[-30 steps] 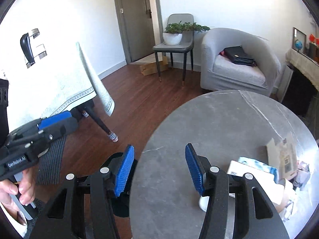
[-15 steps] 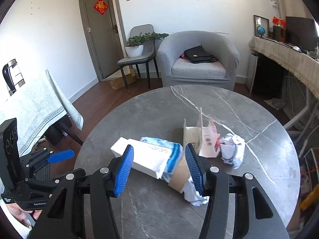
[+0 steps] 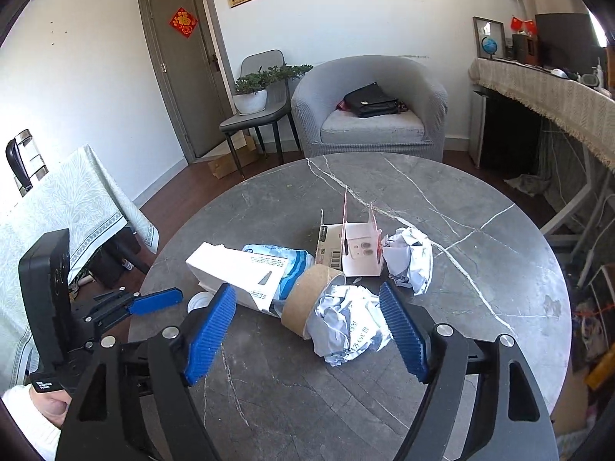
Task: Collect trash
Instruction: 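Grasp the white bottle cap with the left gripper while the right gripper grasps the white box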
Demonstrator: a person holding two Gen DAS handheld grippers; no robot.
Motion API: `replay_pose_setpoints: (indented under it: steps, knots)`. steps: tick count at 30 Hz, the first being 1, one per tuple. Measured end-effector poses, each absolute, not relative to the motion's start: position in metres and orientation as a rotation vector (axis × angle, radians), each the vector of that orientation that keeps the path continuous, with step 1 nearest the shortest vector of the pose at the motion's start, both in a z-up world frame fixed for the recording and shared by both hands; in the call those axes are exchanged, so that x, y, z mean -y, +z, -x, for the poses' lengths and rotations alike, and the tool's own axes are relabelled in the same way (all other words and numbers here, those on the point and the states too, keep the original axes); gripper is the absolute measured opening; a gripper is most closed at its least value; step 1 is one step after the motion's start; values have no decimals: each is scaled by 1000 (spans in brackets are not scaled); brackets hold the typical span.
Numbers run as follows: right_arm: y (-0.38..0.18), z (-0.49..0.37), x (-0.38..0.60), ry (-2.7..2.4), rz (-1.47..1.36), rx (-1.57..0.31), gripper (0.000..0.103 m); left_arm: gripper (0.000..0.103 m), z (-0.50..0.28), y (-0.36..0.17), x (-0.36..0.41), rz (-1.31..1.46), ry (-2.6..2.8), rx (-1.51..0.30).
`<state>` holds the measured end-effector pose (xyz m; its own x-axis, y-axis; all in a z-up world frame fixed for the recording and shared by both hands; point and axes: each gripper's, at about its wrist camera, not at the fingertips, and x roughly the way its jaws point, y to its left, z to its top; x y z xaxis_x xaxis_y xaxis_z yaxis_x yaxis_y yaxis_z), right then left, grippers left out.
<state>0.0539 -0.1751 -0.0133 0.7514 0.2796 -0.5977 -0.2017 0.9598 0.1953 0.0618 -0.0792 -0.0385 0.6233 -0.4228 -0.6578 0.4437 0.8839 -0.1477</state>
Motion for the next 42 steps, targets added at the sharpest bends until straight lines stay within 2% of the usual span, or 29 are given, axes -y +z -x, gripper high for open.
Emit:
replay_pose_setpoints:
  steps: [7,30,42]
  knots:
    - [-12,-52,172,324,-212,-648,82,33,-64,-39,90,-36,-505,-743]
    - [-29,-74,91,159,-126,-700,85,32,-67,-30,11,75,-397,-733]
    - [-40,-90,84,16,-173,-714,85,32,-63,-25,-24,108,-377,-727]
